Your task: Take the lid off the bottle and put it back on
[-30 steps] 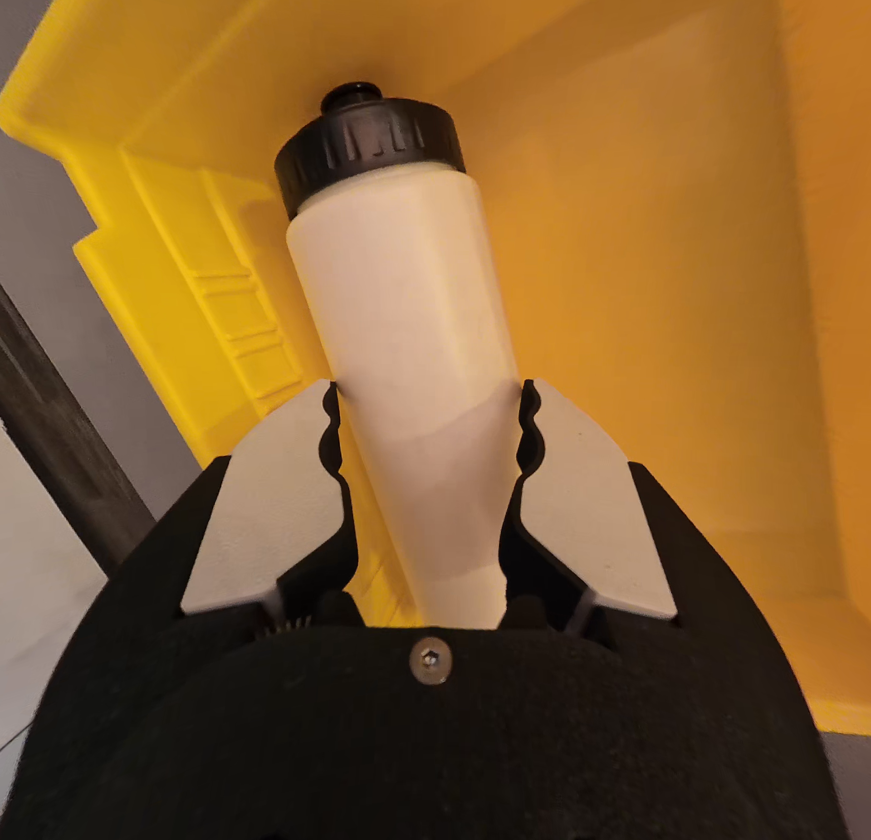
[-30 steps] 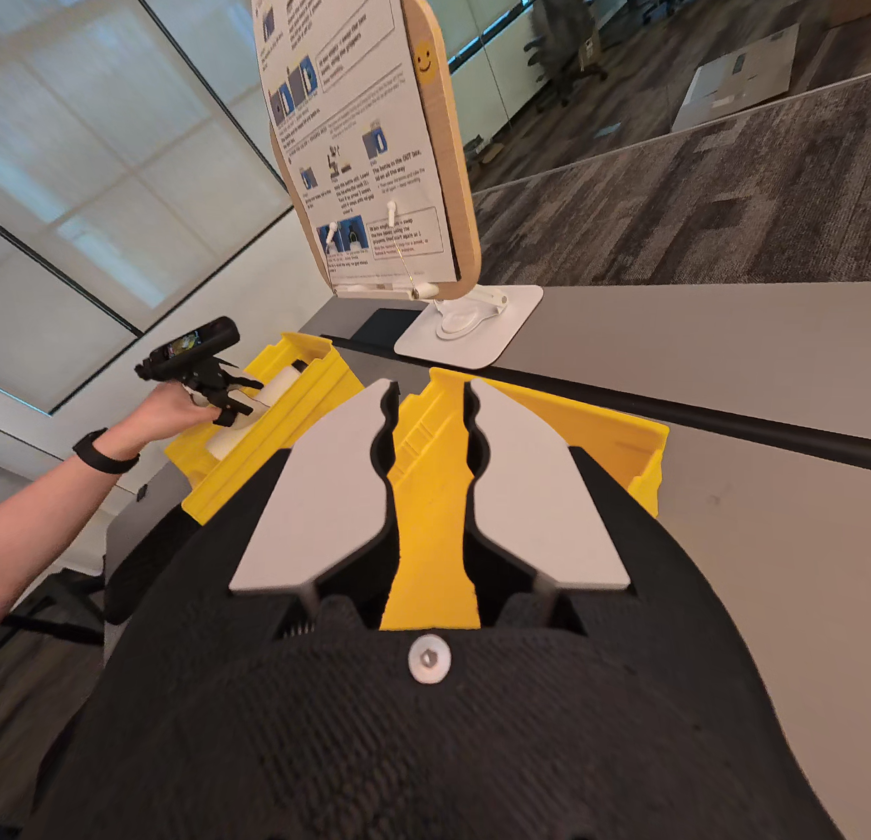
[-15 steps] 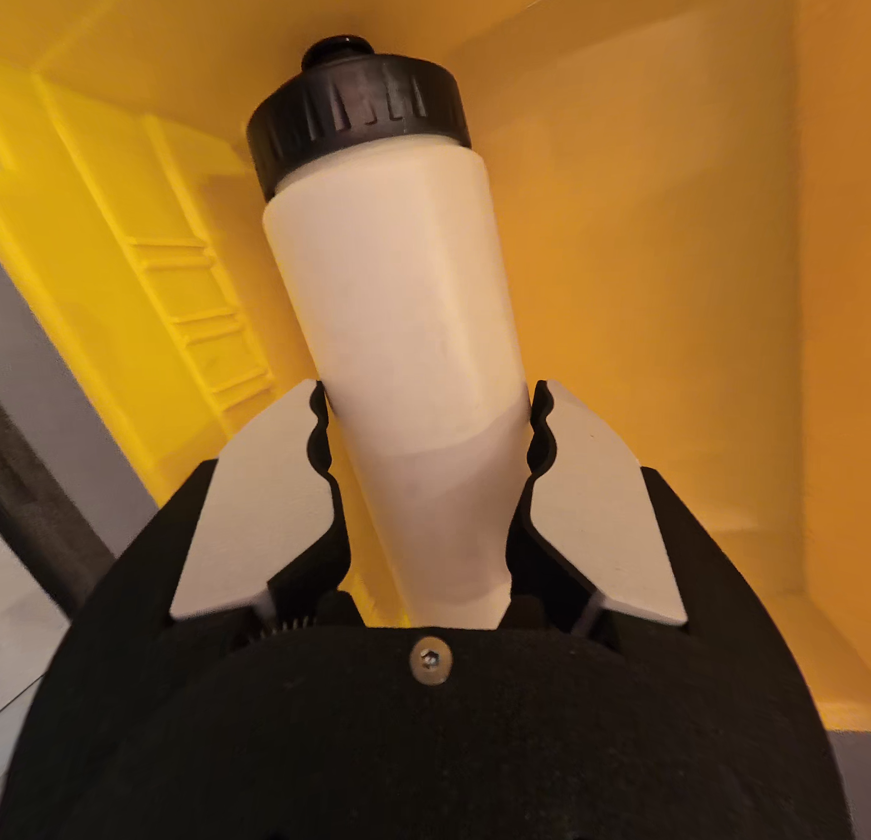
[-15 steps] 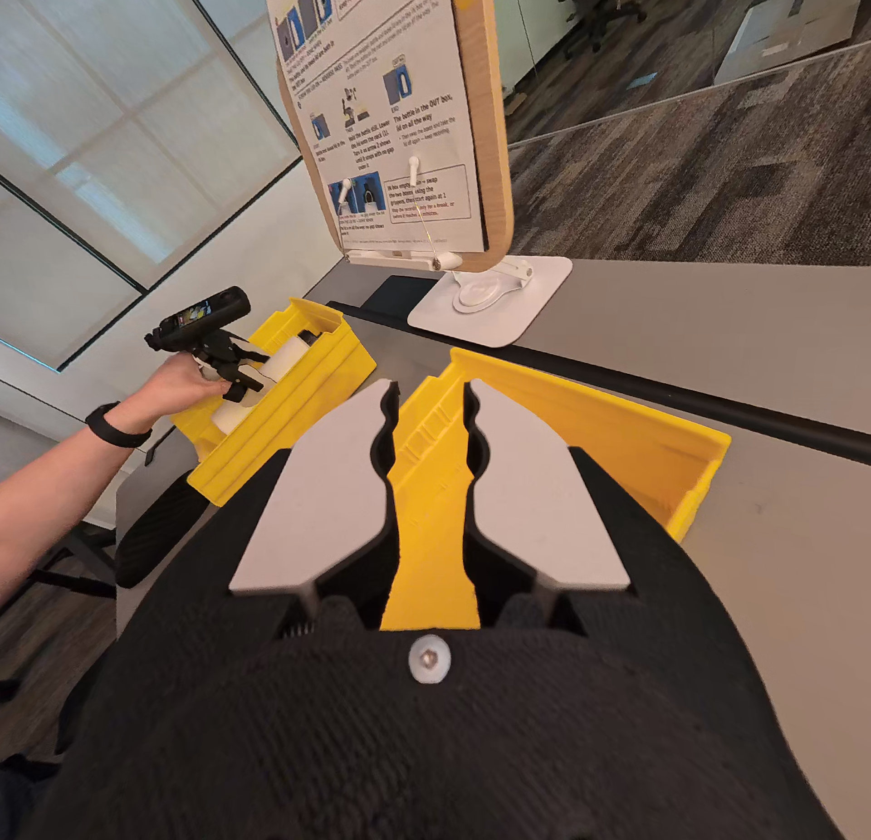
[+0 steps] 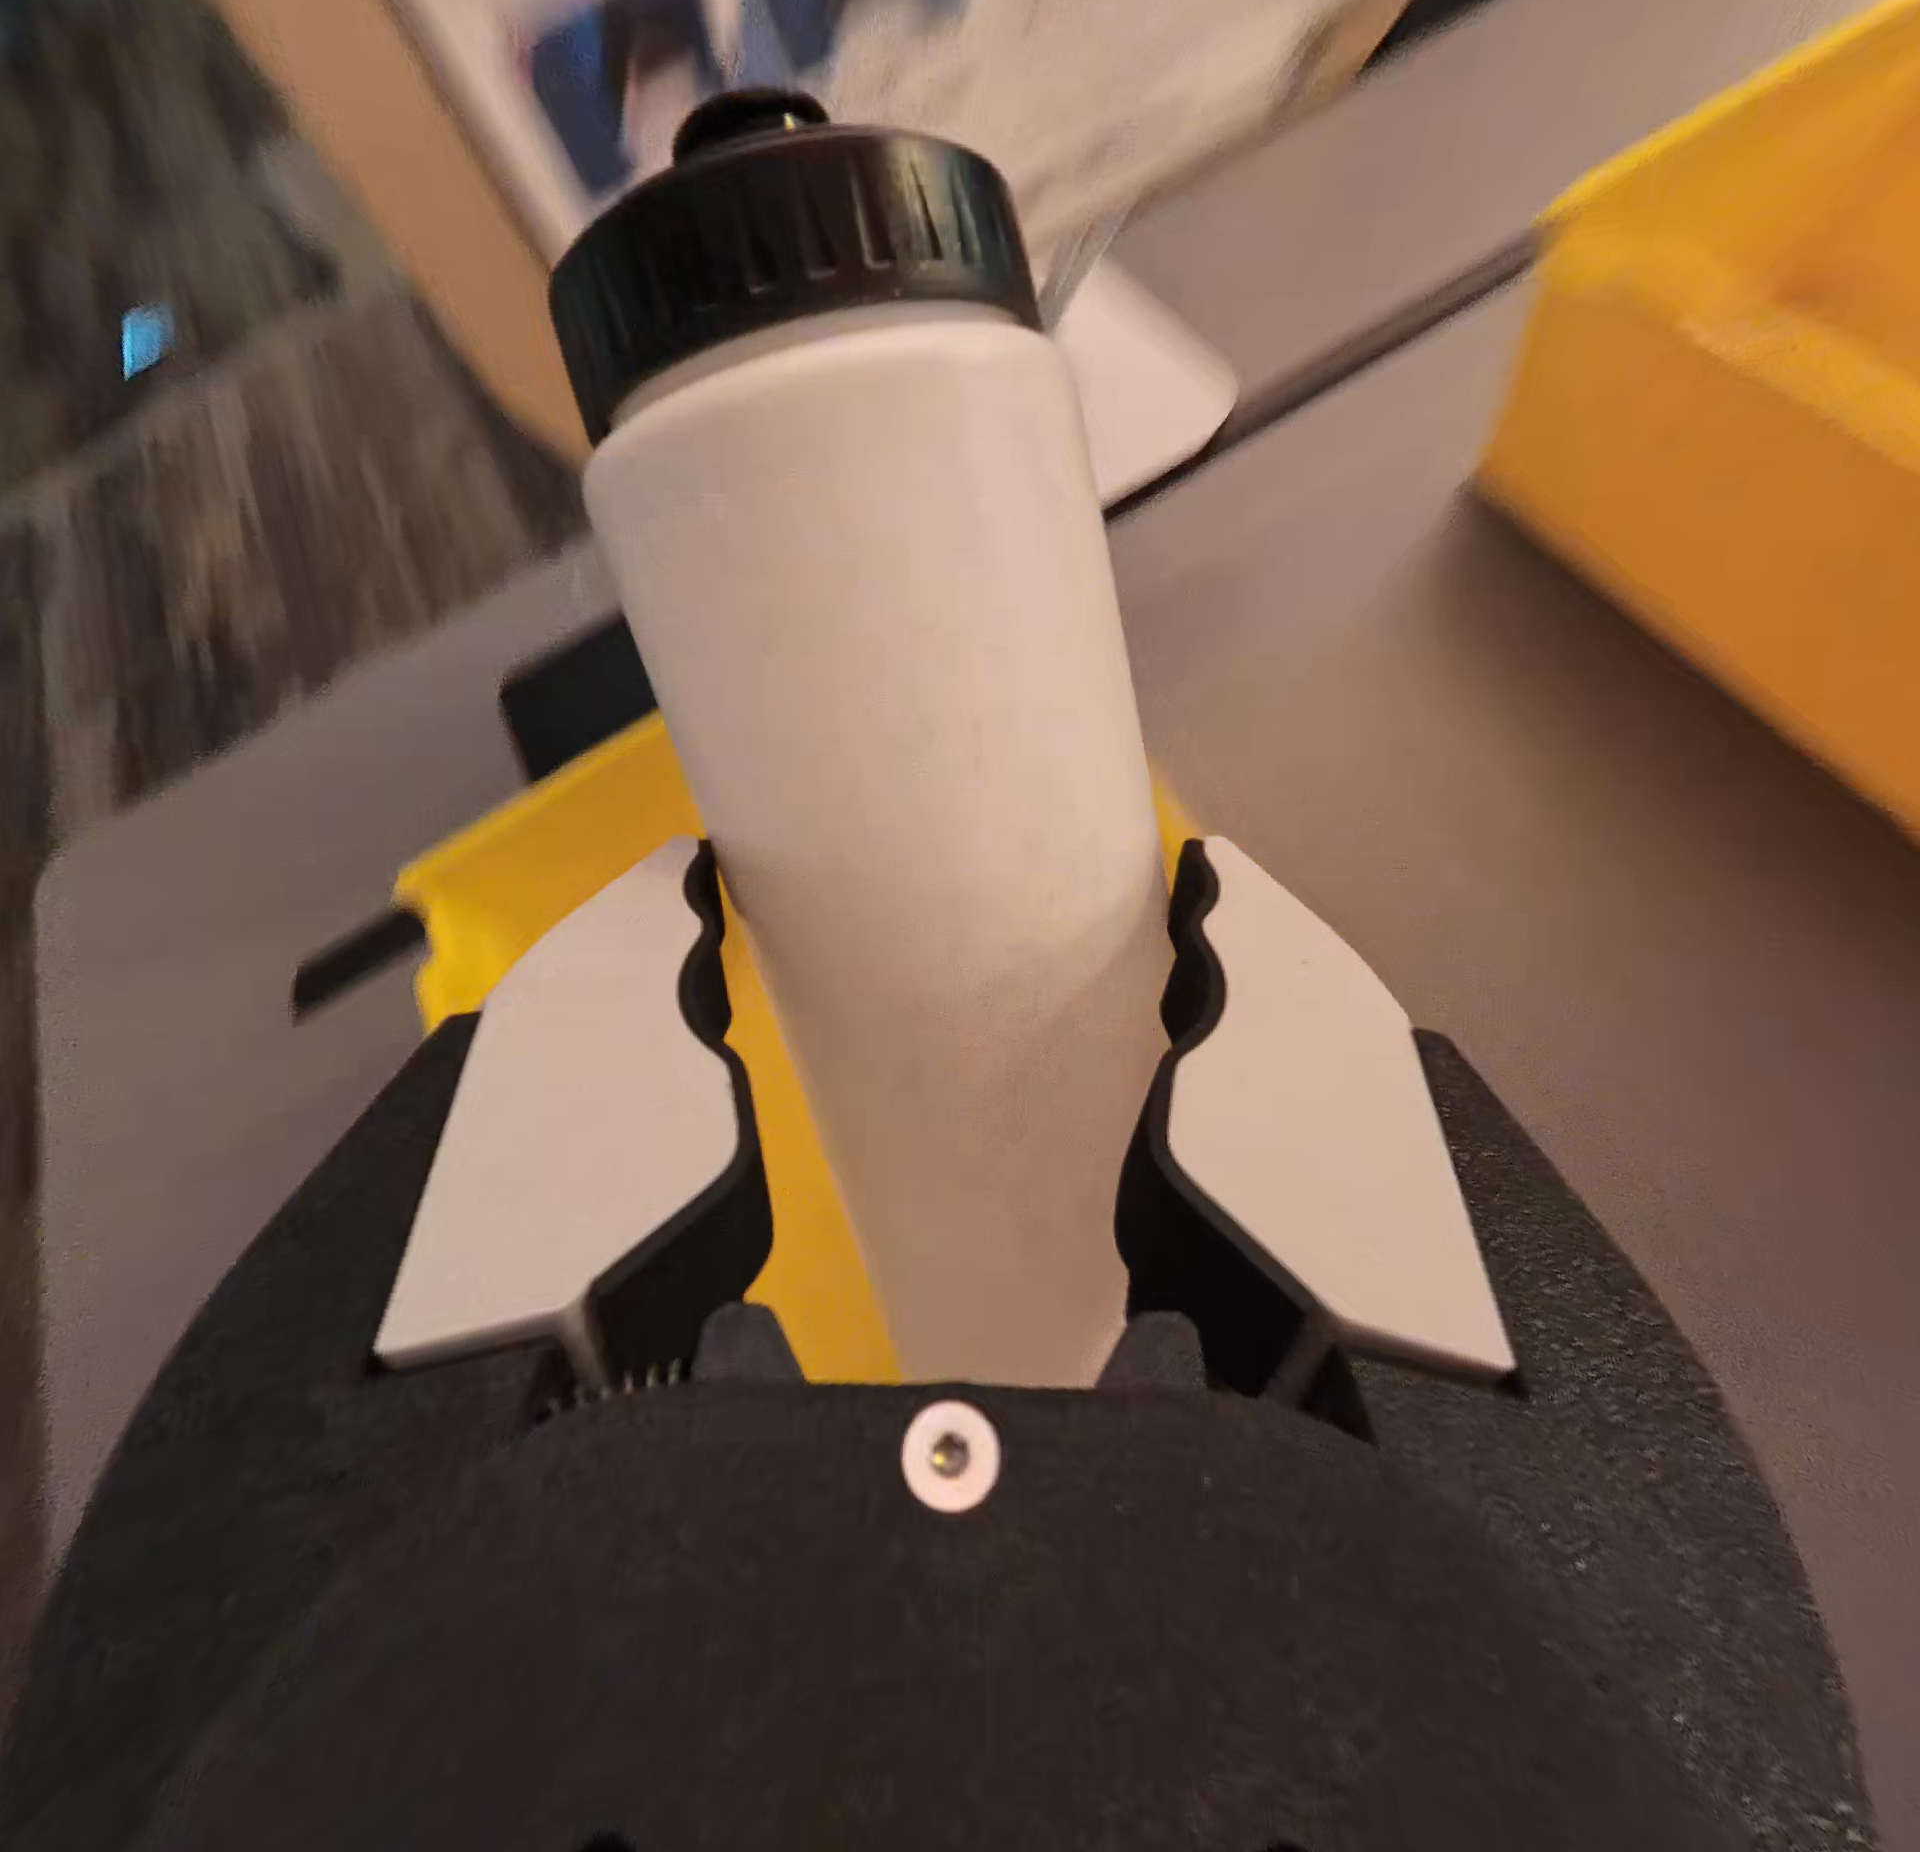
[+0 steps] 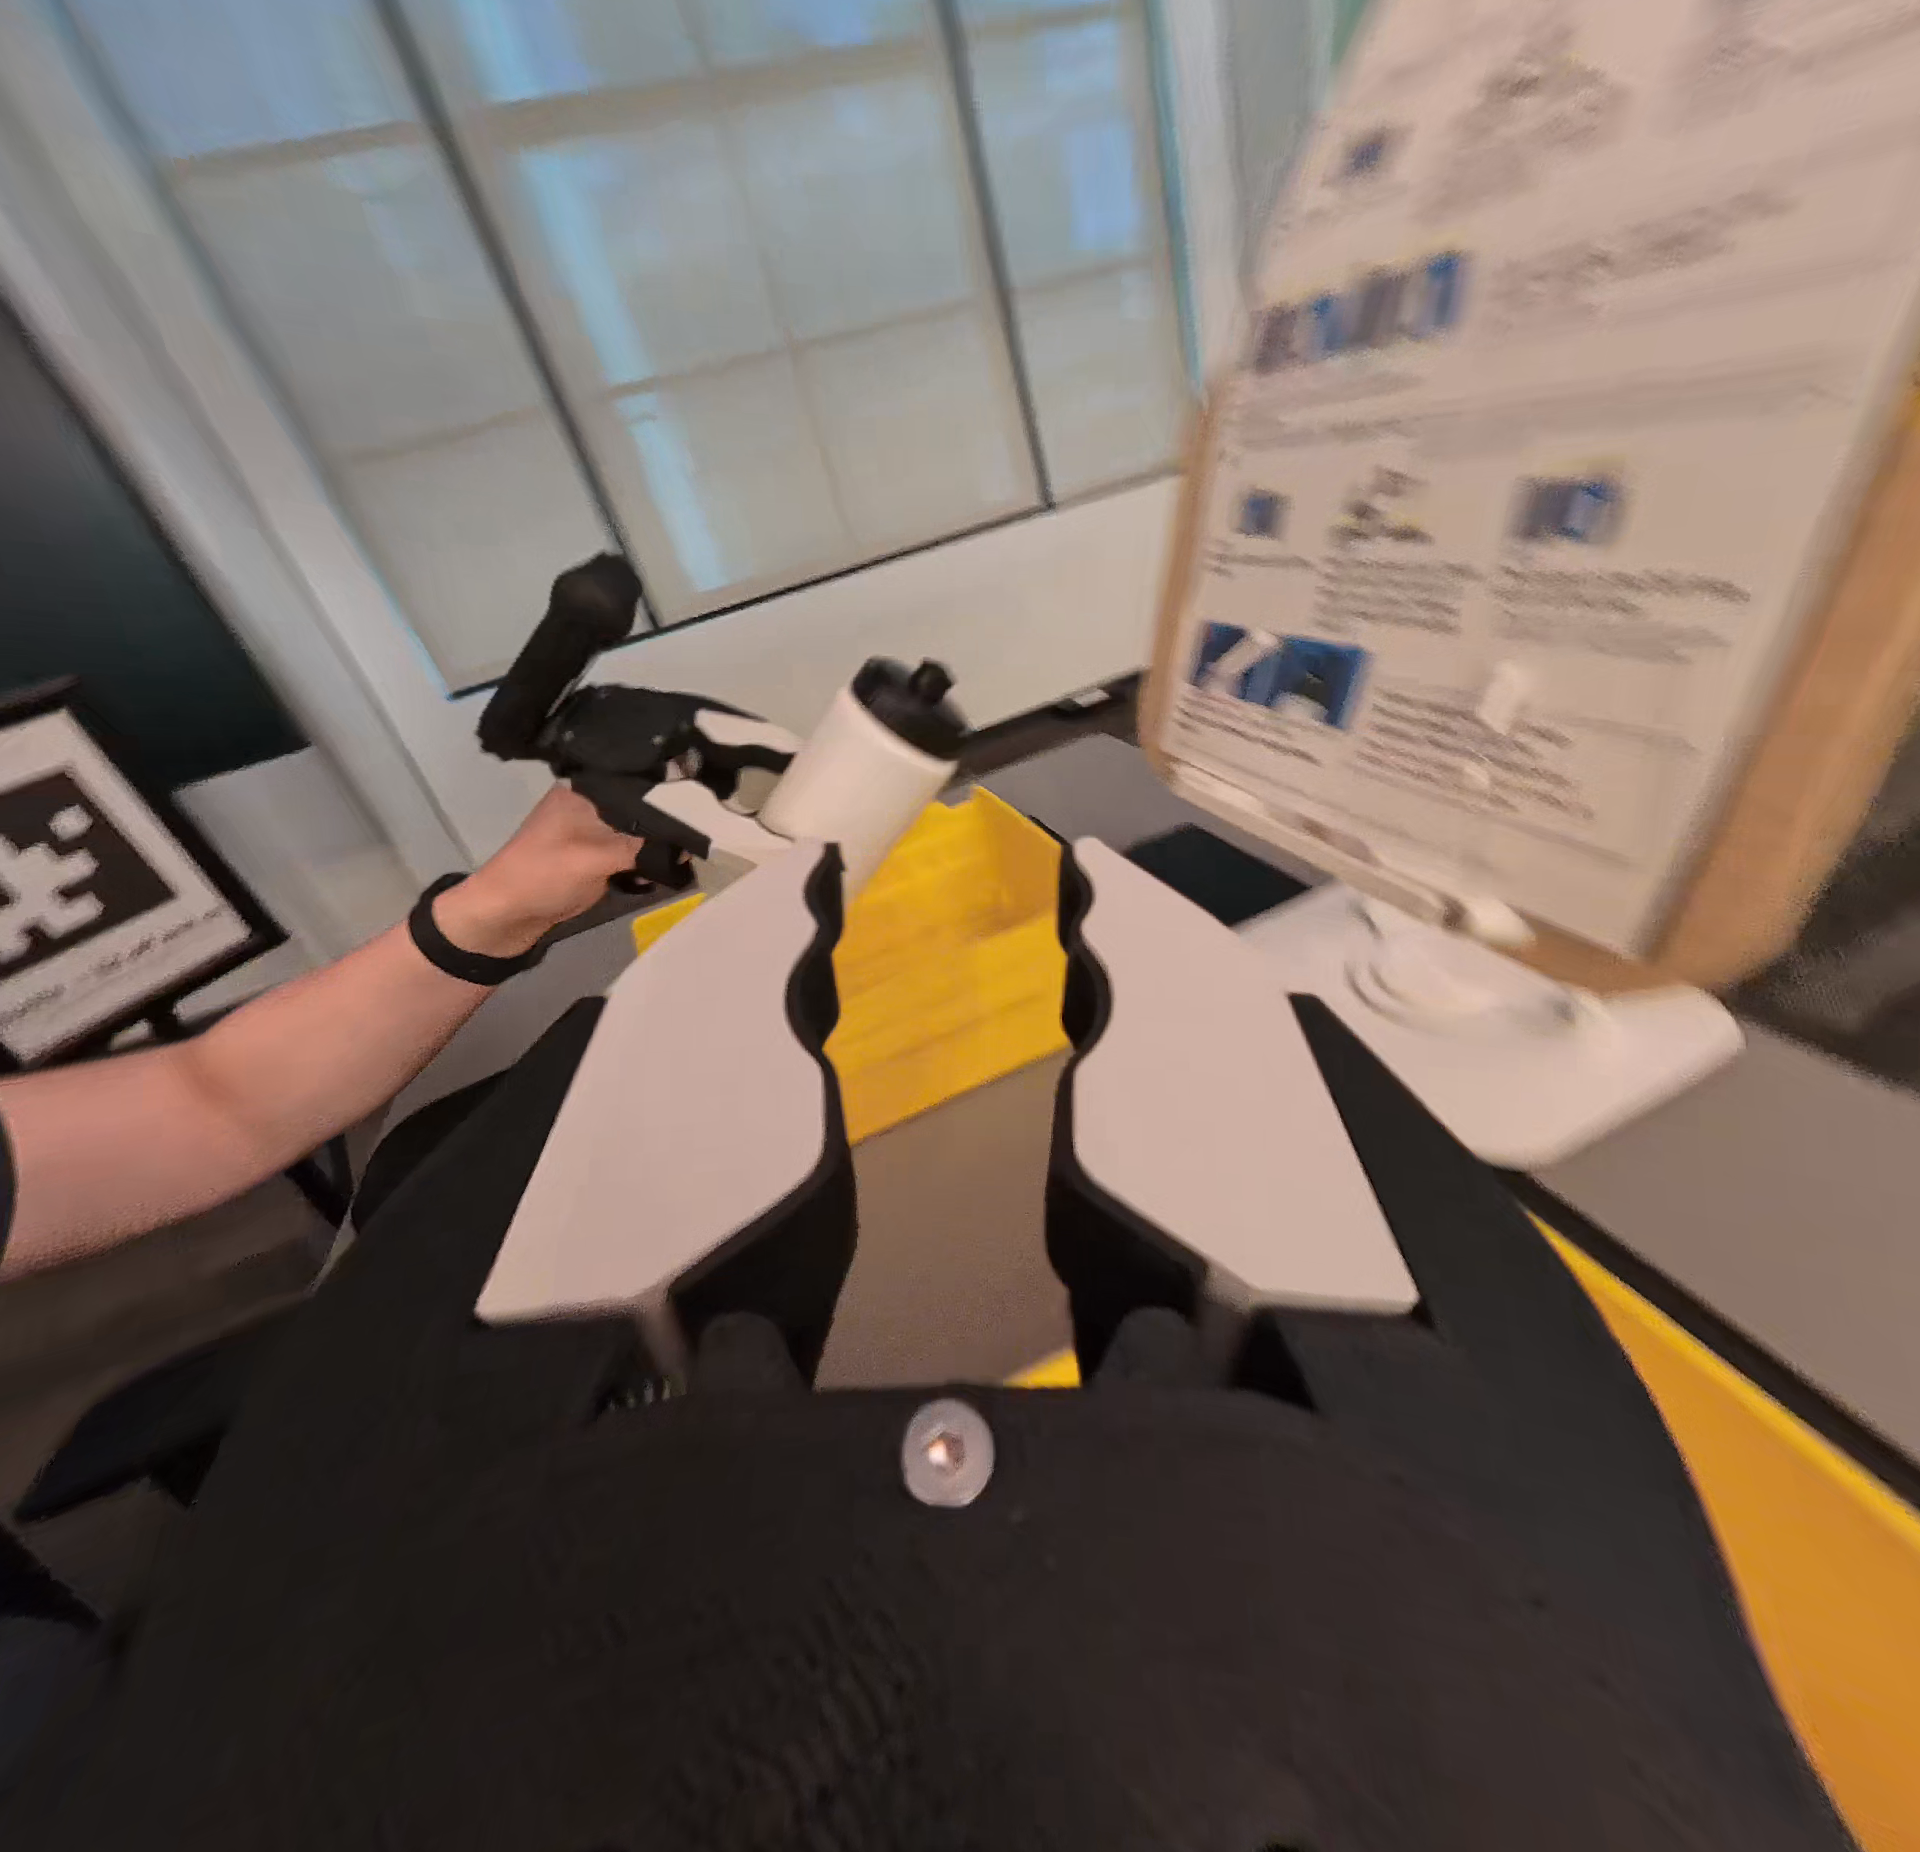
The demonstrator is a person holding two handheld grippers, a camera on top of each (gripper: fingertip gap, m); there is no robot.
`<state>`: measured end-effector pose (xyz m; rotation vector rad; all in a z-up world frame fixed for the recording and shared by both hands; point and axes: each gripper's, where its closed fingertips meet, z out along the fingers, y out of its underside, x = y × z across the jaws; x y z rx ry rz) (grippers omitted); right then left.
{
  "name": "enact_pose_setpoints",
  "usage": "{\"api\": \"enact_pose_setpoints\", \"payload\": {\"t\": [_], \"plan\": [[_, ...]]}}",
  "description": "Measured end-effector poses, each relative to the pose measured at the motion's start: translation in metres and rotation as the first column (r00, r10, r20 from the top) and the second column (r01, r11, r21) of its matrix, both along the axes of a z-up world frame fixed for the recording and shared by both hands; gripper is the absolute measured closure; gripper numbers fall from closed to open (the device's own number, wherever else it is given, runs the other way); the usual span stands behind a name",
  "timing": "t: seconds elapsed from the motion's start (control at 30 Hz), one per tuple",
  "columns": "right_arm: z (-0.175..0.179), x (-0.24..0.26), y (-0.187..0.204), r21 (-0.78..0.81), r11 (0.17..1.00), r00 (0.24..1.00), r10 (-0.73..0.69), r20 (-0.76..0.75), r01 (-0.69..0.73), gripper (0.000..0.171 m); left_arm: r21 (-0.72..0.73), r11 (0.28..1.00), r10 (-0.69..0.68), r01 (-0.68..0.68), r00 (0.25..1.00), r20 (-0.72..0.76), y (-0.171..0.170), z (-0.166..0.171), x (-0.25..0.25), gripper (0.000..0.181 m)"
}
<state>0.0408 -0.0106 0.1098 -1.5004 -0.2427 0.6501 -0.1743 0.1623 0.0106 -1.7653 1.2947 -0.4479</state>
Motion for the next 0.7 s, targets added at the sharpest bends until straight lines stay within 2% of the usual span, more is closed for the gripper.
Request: {"api": "enact_pose_setpoints", "payload": {"t": [0.07,0.13,0.2,0.27,0.43,0.53,0.63,0.7], "plan": [[0.009,-0.043,-0.001,0.089,0.991,0.994,0.091,0.062,-0.096,0.118,0.049,0.99,-0.139,0.132,0.973,0.183,-0.041,0.037,0.02,0.099],[0.01,-0.081,-0.002,0.095,0.98,0.98,0.162,0.118,-0.174,0.107,0.067,0.957,-0.289,0.282,0.904,0.316,-0.087,0.063,0.037,0.098],[0.009,-0.107,-0.006,0.07,0.973,0.963,0.205,0.173,-0.219,0.093,0.057,0.916,-0.384,0.397,0.827,0.41,-0.128,0.077,0.052,0.099],[0.013,-0.119,-0.01,0.071,0.973,0.959,0.203,0.2,-0.22,0.083,0.077,0.887,-0.437,0.455,0.776,0.456,-0.156,0.079,0.064,0.099],[0.021,-0.106,-0.008,0.149,0.984,0.98,0.065,0.186,-0.094,0.08,0.246,0.884,-0.467,0.398,0.767,0.439,-0.179,0.046,0.093,0.099],[-0.002,-0.104,0.002,0.021,0.992,0.979,0.12,0.165,-0.126,0.08,0.33,0.873,-0.475,0.36,0.783,0.401,-0.179,0.02,0.106,0.099],[-0.026,-0.109,0.012,-0.099,0.98,0.972,0.185,0.147,-0.172,0.086,0.329,0.872,-0.475,0.362,0.789,0.39,-0.178,-0.002,0.115,0.099],[-0.038,-0.109,0.019,-0.126,0.981,0.968,0.172,0.182,-0.15,0.093,0.324,0.88,-0.458,0.348,0.805,0.378,-0.171,-0.013,0.117,0.099]]}}
